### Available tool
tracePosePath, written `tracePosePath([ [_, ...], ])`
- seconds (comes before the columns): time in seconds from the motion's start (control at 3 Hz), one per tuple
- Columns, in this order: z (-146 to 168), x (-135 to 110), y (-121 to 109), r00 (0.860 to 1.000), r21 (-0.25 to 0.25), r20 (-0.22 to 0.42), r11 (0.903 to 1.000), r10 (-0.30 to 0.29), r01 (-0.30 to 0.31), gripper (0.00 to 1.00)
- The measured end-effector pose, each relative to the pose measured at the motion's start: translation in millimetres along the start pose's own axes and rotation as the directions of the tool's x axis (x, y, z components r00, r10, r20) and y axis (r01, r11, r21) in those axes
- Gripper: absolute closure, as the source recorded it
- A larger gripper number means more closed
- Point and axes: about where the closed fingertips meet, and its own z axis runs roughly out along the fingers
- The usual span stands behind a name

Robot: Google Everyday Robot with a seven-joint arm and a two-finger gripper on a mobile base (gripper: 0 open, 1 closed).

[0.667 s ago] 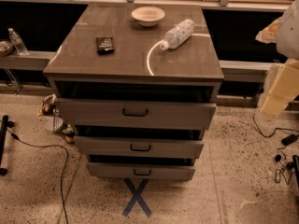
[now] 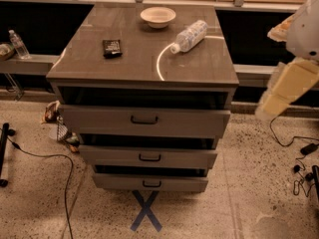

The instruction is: Move rxbar chocolate near water bottle

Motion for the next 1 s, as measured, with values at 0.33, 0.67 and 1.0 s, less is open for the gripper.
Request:
tracePosePath([
  [0.33, 25.4, -25.7, -2.1, 0.968, -0.017, 0.184, 0.9849, 0.173, -0.172, 0.0],
  [0.67, 49.3, -74.1, -1.8, 0.881, -0.088, 0.37, 0.9551, 0.295, -0.283, 0.0],
  [1.0, 85.1, -131.0, -5.5, 0.827, -0.107, 0.489, 0.9599, 0.278, -0.259, 0.0],
])
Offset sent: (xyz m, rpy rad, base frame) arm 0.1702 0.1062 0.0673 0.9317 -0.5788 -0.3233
